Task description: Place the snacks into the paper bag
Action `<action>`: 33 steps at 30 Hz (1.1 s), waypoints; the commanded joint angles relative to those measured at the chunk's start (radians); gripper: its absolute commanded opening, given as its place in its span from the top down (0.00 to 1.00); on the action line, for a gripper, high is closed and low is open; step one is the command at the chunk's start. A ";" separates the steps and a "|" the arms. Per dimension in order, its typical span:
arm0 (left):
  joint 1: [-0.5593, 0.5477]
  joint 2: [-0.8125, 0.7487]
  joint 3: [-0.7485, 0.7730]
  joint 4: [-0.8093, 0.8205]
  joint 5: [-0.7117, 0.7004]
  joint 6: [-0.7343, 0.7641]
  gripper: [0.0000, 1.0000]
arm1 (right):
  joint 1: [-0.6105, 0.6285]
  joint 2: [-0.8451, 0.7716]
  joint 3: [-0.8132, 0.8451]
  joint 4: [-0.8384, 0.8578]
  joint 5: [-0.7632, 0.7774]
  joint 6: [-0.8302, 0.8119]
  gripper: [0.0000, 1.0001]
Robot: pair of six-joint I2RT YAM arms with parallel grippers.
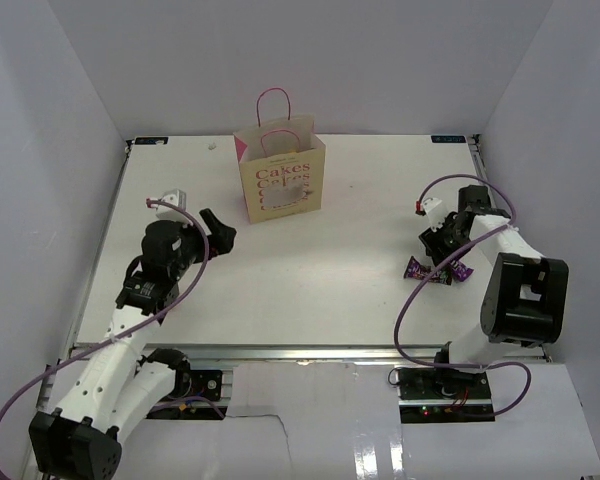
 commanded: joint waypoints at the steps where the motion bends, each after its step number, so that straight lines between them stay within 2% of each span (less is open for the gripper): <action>1: 0.005 -0.088 -0.079 -0.096 -0.070 -0.183 0.02 | -0.008 0.052 0.051 0.055 0.086 0.020 0.39; 5: 0.005 -0.142 -0.109 -0.146 -0.105 -0.226 0.02 | -0.008 0.093 0.027 0.124 0.109 0.037 0.40; 7: 0.005 -0.141 -0.119 -0.164 -0.113 -0.237 0.02 | -0.010 0.127 0.025 0.141 0.103 0.037 0.48; 8: 0.005 -0.134 -0.119 -0.170 -0.111 -0.244 0.02 | -0.010 0.136 0.026 0.139 0.084 0.037 0.54; 9: 0.005 -0.130 -0.119 -0.176 -0.108 -0.247 0.02 | -0.010 0.139 0.026 0.139 0.073 0.037 0.67; 11: 0.005 -0.121 -0.117 -0.184 -0.102 -0.255 0.02 | -0.011 0.121 0.020 0.139 0.022 0.036 0.78; 12: 0.005 -0.113 -0.119 -0.189 -0.099 -0.264 0.02 | -0.012 0.092 0.016 0.144 0.010 0.031 0.87; 14: 0.005 -0.108 -0.131 -0.189 -0.090 -0.279 0.02 | -0.013 0.064 0.016 0.150 -0.044 0.014 0.92; 16: 0.005 -0.102 -0.142 -0.187 -0.081 -0.301 0.02 | -0.016 0.023 0.025 0.158 -0.084 0.001 0.92; 20: 0.005 -0.087 -0.143 -0.183 -0.076 -0.306 0.02 | -0.016 -0.037 0.085 0.170 -0.290 -0.021 0.92; 24: 0.005 -0.076 -0.131 -0.184 -0.075 -0.299 0.02 | 0.018 -0.037 0.267 0.164 -0.481 0.034 0.92; 26: 0.004 -0.076 -0.131 -0.187 -0.070 -0.306 0.02 | 0.082 -0.023 0.350 0.184 -0.550 0.069 0.92; 30: 0.005 -0.081 -0.140 -0.207 -0.062 -0.344 0.02 | 0.246 0.084 0.610 0.289 -0.552 0.207 0.92; 31: 0.005 -0.082 -0.143 -0.212 -0.061 -0.355 0.02 | 0.277 0.115 0.672 0.326 -0.526 0.338 0.92; 33: 0.004 -0.090 -0.146 -0.236 -0.062 -0.394 0.02 | 0.355 0.235 0.874 0.429 -0.435 0.480 0.92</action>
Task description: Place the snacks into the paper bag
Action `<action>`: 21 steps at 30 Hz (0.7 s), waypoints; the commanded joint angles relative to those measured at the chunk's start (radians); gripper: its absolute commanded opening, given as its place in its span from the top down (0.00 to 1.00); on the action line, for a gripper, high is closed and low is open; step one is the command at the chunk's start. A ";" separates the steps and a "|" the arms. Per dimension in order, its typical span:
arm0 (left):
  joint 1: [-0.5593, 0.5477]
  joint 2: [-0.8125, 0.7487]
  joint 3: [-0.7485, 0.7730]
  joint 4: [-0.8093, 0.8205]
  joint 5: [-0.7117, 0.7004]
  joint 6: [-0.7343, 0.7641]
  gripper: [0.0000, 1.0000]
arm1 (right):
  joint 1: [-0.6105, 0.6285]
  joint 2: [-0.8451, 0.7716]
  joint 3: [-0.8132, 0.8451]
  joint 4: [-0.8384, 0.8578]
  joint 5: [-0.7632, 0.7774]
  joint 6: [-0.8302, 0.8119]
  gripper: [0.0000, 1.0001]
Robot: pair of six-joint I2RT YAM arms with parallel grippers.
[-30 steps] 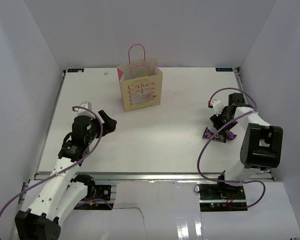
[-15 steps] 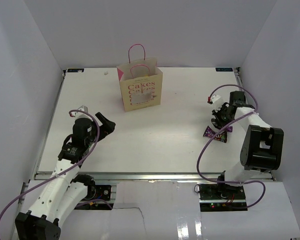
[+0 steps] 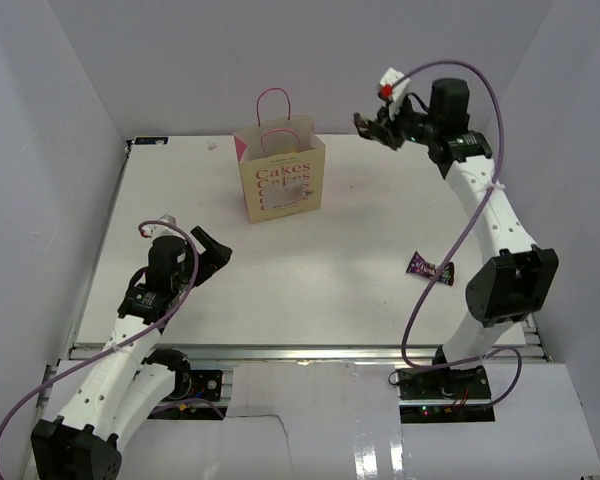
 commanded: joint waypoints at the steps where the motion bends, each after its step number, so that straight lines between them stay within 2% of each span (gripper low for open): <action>1: 0.004 -0.020 -0.003 -0.046 0.009 -0.069 0.02 | 0.109 0.163 0.270 0.196 0.040 0.305 0.92; 2: 0.004 -0.022 0.001 -0.054 0.009 -0.080 0.02 | 0.148 0.222 0.448 0.194 0.074 0.405 0.92; 5: 0.004 -0.042 0.015 -0.096 0.000 -0.106 0.02 | 0.213 0.456 0.728 0.197 0.099 0.553 0.92; 6: 0.004 -0.048 0.020 -0.116 -0.003 -0.108 0.02 | 0.227 0.477 0.746 0.220 0.094 0.567 0.92; 8: 0.004 -0.074 0.026 -0.136 -0.017 -0.114 0.02 | 0.270 0.471 0.711 0.284 0.109 0.593 0.92; 9: 0.004 -0.083 0.026 -0.155 -0.022 -0.119 0.02 | 0.282 0.460 0.627 0.353 0.125 0.592 0.92; 11: 0.004 -0.109 0.029 -0.172 -0.037 -0.123 0.02 | 0.305 0.451 0.573 0.415 0.146 0.598 0.92; 14: 0.004 -0.126 0.032 -0.193 -0.051 -0.132 0.02 | 0.310 0.471 0.574 0.417 0.148 0.639 0.92; 18: 0.004 -0.114 0.041 -0.208 -0.072 -0.137 0.02 | 0.313 0.463 0.535 0.412 0.163 0.615 0.91; 19: 0.004 -0.108 0.043 -0.209 -0.077 -0.140 0.02 | 0.313 0.463 0.516 0.403 0.166 0.606 0.88; 20: 0.004 -0.091 0.044 -0.212 -0.089 -0.146 0.02 | 0.314 0.461 0.510 0.395 0.174 0.598 0.77; 21: 0.004 -0.080 0.047 -0.224 -0.097 -0.152 0.02 | 0.314 0.460 0.505 0.386 0.177 0.590 0.72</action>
